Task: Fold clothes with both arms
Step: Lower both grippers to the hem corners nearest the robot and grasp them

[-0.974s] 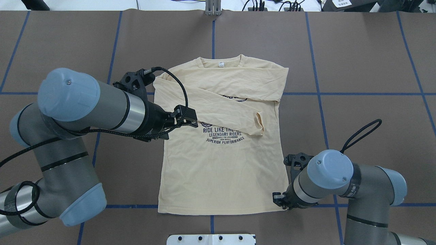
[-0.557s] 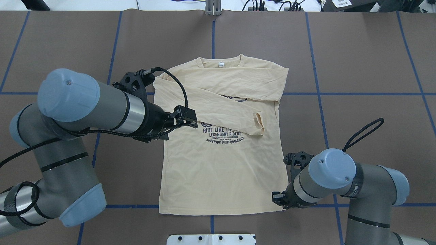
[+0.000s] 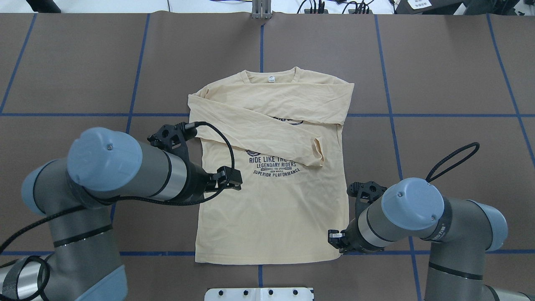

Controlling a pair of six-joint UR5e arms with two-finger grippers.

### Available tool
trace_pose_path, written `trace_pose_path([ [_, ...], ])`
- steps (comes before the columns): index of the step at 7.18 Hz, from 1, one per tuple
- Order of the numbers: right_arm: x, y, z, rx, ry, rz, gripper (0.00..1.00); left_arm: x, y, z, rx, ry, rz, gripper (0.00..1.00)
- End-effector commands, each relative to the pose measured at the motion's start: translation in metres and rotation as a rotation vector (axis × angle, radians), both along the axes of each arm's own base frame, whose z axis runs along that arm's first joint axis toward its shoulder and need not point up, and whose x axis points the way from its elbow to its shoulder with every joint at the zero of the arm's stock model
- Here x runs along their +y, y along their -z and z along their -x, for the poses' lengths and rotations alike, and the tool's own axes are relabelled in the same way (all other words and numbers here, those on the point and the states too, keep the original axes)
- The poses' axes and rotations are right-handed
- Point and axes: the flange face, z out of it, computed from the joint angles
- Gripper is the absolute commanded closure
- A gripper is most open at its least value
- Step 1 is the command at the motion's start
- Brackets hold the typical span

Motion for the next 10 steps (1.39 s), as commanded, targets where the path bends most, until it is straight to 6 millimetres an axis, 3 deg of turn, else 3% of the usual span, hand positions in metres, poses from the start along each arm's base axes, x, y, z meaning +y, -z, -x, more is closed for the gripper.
trace_pose_path([
  [1,-0.004,0.009,-0.004,-0.017,-0.015,-0.009,1.0,0.05,-0.062,-0.023,-0.126,-0.03,0.006,0.02],
  [3,-0.008,0.009,-0.007,-0.02,-0.024,-0.011,1.0,0.082,-0.084,-0.035,-0.137,-0.036,0.046,0.02],
  [5,-0.009,0.01,-0.008,-0.022,-0.027,-0.012,1.0,0.097,-0.101,-0.053,-0.153,-0.035,0.049,0.03],
  [10,-0.014,0.011,-0.011,-0.025,-0.032,-0.007,1.0,0.098,-0.104,-0.064,-0.169,-0.046,0.053,0.41],
])
